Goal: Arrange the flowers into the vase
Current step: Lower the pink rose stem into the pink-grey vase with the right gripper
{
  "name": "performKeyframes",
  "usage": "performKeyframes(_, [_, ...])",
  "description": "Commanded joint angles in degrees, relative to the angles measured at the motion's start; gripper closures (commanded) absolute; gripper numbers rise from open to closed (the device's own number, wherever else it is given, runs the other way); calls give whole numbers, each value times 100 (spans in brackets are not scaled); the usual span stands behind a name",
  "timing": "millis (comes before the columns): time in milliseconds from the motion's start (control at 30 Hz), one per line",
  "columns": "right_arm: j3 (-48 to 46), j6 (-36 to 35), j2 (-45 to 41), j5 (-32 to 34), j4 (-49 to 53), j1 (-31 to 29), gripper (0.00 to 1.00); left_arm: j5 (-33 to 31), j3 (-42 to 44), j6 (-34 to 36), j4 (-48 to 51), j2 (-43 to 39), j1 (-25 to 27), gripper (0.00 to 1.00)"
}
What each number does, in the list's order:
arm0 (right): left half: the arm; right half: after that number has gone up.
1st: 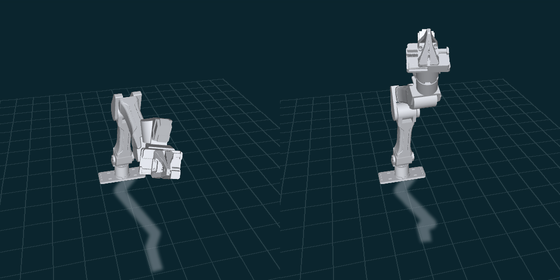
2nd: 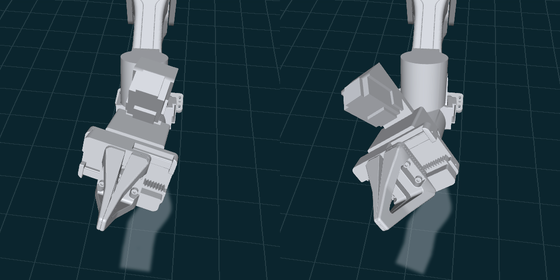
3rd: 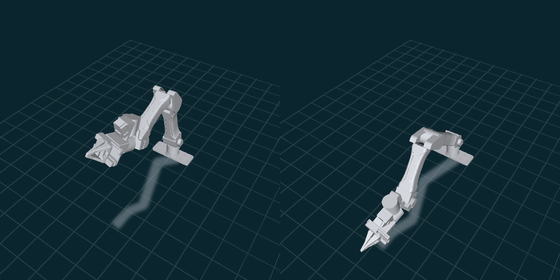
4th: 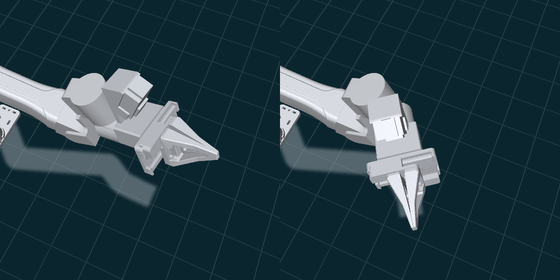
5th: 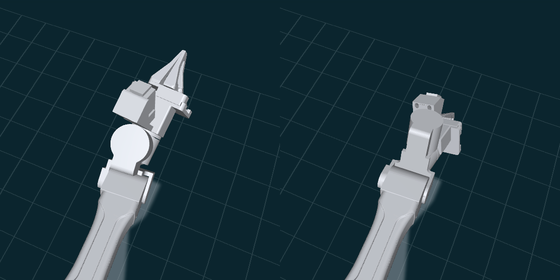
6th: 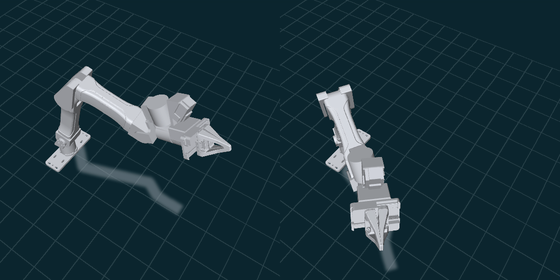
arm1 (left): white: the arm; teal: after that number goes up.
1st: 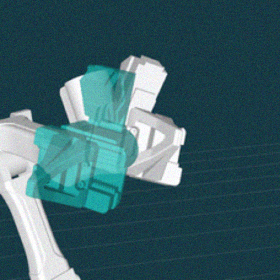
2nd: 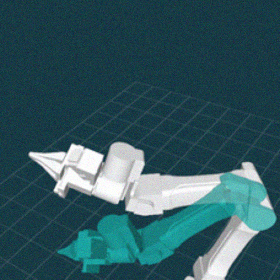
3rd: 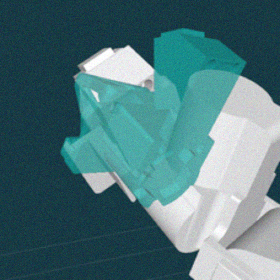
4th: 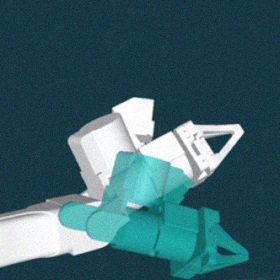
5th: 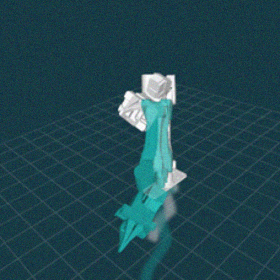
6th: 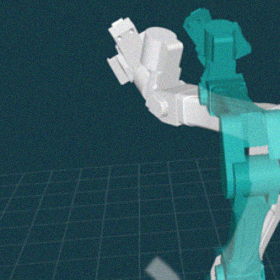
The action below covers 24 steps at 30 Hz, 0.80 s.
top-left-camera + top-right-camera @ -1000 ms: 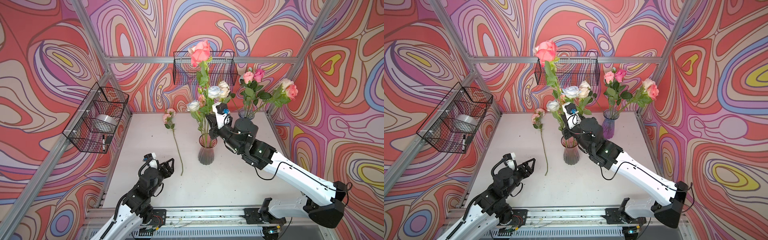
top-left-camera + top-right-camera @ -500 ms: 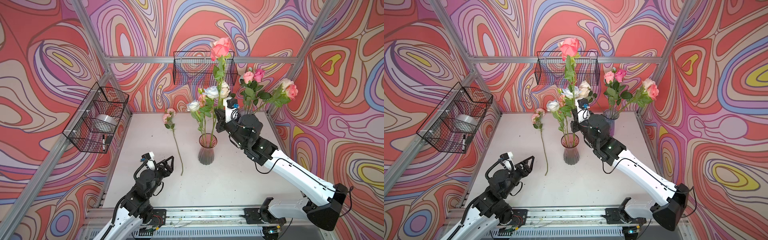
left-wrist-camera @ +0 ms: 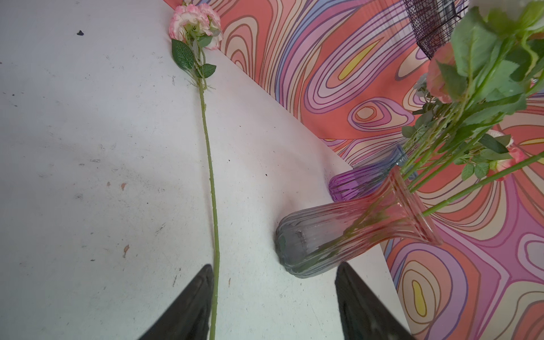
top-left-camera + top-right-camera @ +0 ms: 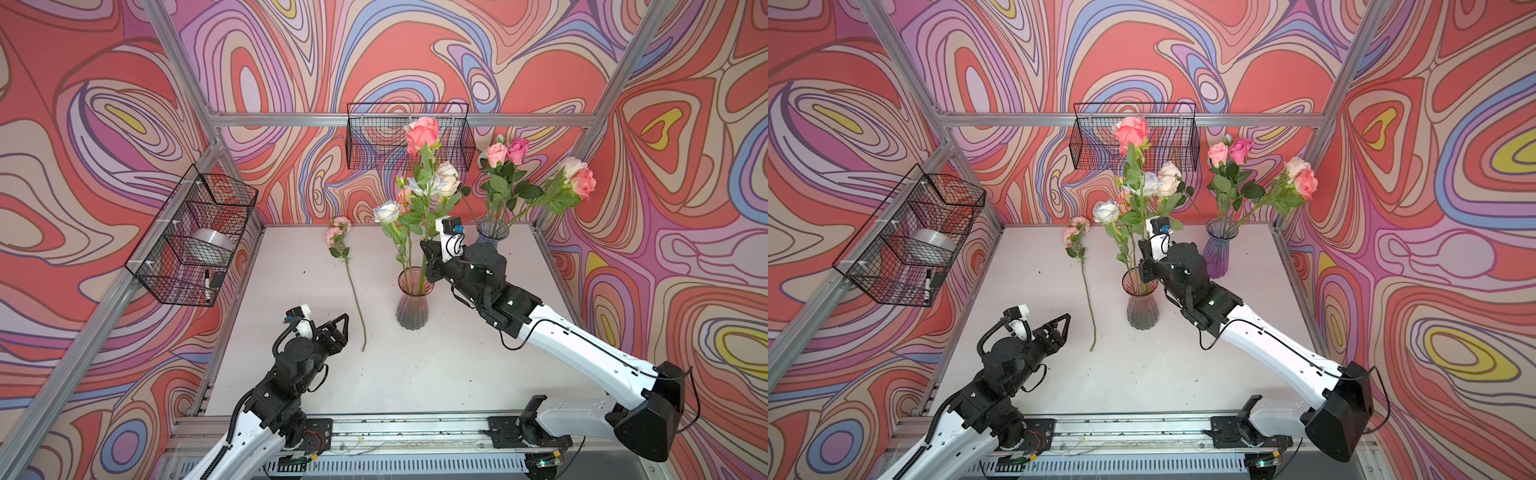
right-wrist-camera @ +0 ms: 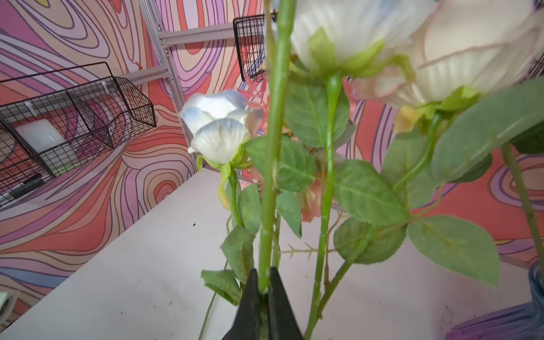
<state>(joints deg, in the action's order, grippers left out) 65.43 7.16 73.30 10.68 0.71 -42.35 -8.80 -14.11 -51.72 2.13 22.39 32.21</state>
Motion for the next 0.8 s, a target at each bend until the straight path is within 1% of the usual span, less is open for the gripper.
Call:
performKeyframes(0, [-189,271,-15,-151,-150,16,98,-1,62,-101,-147,18,14,34])
performKeyframes(167, [-451,452,-86,-184,-222,12,97,-25,75,-99,-213,87,18,34])
performKeyframes(433, [-496,541,-87,-355,-15,7,94,60,69,-120,-373,325,18,34])
performKeyframes(767, [-578,638,-135,-389,77,7,84,10,62,-92,-379,357,19,34])
